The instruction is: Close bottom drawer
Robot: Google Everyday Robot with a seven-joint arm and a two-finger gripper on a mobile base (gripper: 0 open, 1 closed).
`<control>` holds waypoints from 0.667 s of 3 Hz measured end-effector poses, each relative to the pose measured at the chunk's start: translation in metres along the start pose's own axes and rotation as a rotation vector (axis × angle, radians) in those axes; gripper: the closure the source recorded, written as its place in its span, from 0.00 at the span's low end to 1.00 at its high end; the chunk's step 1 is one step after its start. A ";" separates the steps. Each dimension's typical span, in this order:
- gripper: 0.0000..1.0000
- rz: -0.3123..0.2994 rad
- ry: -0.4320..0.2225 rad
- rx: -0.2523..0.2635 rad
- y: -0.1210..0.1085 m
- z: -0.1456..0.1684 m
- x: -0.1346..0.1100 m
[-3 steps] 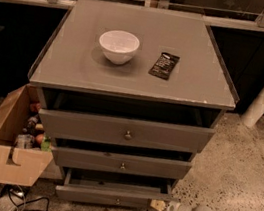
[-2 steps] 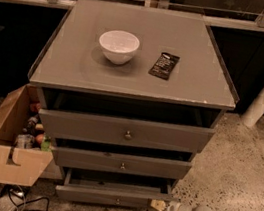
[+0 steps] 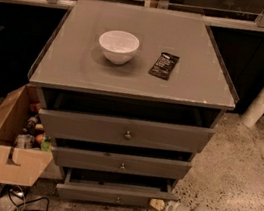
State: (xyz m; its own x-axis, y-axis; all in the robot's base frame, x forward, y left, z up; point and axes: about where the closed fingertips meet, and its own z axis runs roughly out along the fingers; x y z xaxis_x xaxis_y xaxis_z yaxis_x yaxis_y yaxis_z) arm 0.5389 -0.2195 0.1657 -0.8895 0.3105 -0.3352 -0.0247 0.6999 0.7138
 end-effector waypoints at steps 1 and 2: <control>1.00 0.017 -0.025 0.000 -0.005 0.004 -0.007; 1.00 0.035 -0.053 -0.005 -0.009 0.009 -0.015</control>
Offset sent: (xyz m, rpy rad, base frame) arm 0.0322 -0.0136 -0.0096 0.0363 -0.0306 -0.1044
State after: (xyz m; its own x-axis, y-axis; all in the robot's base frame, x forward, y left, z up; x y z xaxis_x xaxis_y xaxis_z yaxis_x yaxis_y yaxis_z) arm 0.5567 -0.2243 0.1589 -0.8647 0.3685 -0.3413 0.0038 0.6844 0.7291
